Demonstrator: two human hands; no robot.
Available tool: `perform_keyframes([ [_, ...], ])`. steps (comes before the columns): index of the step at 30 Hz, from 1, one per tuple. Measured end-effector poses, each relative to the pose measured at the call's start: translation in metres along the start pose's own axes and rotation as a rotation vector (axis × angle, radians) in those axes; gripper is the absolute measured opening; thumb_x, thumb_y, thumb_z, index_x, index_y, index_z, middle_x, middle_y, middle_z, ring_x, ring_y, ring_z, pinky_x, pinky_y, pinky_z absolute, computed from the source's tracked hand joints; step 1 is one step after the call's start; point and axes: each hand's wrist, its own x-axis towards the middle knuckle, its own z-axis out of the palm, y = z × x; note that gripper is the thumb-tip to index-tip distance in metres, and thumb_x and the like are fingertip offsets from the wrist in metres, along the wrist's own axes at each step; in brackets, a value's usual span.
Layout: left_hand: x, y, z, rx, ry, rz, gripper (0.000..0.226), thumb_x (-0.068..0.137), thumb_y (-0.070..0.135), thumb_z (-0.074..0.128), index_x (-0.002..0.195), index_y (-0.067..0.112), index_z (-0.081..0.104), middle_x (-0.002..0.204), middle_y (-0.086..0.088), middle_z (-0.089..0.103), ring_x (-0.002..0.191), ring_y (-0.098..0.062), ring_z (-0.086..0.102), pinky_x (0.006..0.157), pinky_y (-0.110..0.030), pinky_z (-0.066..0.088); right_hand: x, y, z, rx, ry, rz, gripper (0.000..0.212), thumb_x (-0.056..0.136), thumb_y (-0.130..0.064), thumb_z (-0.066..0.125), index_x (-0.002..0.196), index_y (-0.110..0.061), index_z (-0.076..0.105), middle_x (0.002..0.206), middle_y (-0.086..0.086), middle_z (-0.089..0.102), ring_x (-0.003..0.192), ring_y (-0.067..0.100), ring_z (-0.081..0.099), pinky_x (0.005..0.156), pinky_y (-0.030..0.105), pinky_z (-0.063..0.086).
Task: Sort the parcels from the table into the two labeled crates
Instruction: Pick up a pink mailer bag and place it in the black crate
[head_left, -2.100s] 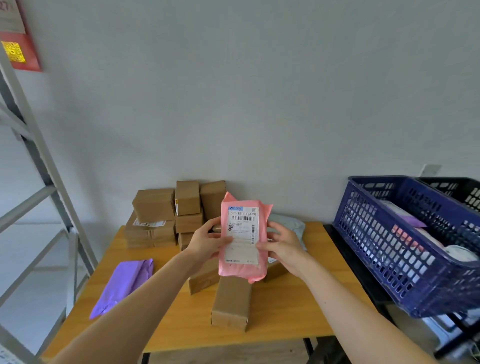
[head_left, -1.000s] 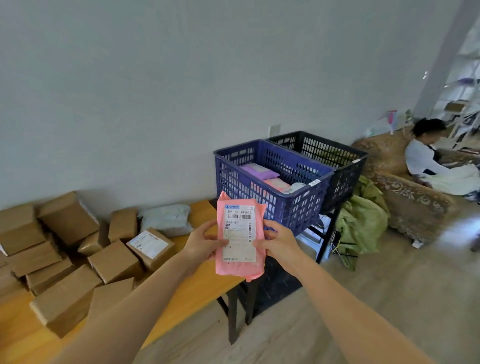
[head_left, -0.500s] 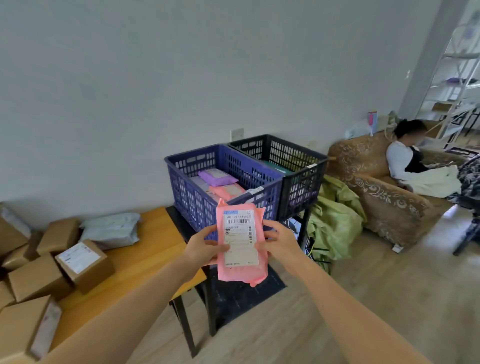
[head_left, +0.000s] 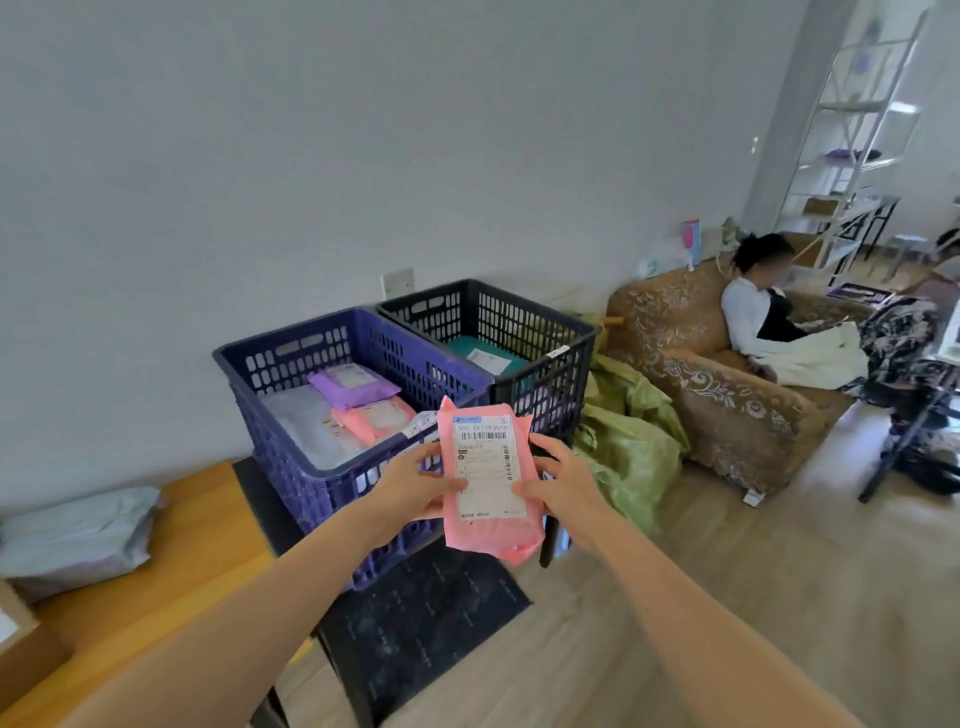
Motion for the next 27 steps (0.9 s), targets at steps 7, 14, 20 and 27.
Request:
perform_keyframes([
  [7,0.107,0.034,0.026,-0.033,-0.02,0.003,0.051,0.086,-0.006,0.065,0.131,0.009,0.048,0.113,-0.008,0.069,0.092,-0.025,0.072,0.078,-0.041,0.06,0.11,-0.017,-0.043,0.048,0.008,0.028,0.065,0.076,0.02,0.062,0.131,-0.012,0.05,0.102,0.005,0.068,0.094,0.022,0.066,0.066,0.033,0.053],
  [14,0.196,0.069,0.04,-0.111,0.016,0.015,0.061,0.083,-0.007,0.067,0.137,0.013,0.045,0.108,-0.01,0.071,0.087,-0.025,0.073,0.069,-0.035,0.061,0.211,-0.039,-0.076,0.002,-0.009,0.005,0.066,0.076,0.017,0.064,0.134,-0.011,0.048,0.121,0.014,0.062,0.111,0.029,0.062,0.093,0.052,0.052],
  [20,0.249,0.088,0.052,-0.185,0.01,0.028,0.067,0.083,-0.013,0.063,0.141,0.011,0.04,0.105,-0.013,0.072,0.09,-0.029,0.072,0.073,-0.038,0.06,0.272,-0.05,-0.101,0.0,-0.025,-0.009,0.069,0.076,0.013,0.067,0.136,-0.015,0.047,0.12,0.006,0.063,0.11,0.025,0.062,0.092,0.05,0.053],
  [27,0.324,0.107,0.074,-0.149,0.148,0.03,0.07,0.081,-0.013,0.066,0.139,0.015,0.039,0.098,-0.012,0.073,0.081,-0.024,0.074,0.061,-0.03,0.06,0.367,-0.054,-0.126,-0.068,-0.1,-0.06,0.068,0.077,0.01,0.069,0.136,-0.017,0.048,0.121,-0.001,0.062,0.108,0.015,0.061,0.084,0.034,0.057],
])
